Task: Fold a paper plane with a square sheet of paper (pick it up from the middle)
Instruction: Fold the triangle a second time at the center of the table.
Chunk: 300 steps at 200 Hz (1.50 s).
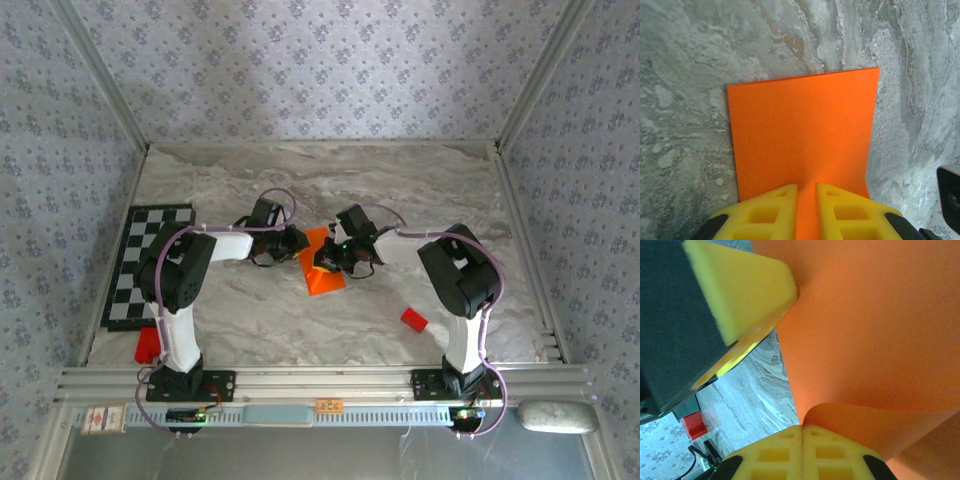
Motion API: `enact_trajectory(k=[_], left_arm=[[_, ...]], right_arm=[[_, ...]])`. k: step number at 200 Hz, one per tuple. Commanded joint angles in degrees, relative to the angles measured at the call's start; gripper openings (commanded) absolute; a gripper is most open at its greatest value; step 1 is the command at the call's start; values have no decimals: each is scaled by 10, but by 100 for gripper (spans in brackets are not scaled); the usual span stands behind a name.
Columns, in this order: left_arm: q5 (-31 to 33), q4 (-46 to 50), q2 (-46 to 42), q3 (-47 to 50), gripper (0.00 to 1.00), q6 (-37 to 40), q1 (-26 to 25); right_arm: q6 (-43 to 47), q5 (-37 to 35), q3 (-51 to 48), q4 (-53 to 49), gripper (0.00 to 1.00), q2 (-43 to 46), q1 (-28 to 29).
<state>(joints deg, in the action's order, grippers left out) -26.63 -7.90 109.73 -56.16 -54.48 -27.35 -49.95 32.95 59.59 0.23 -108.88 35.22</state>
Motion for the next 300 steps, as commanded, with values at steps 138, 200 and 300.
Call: enact_trajectory(k=[138, 200, 300], left_arm=[[2, 17, 42, 2, 17, 10, -14], [2, 17, 44, 3, 17, 9, -13], [1, 15, 44, 4, 16, 9, -14]], right_arm=[[-2, -15, 28, -11, 0, -26, 4], [-4, -18, 32, -6, 0, -32, 4], [1, -12, 37, -12, 0, -39, 5]])
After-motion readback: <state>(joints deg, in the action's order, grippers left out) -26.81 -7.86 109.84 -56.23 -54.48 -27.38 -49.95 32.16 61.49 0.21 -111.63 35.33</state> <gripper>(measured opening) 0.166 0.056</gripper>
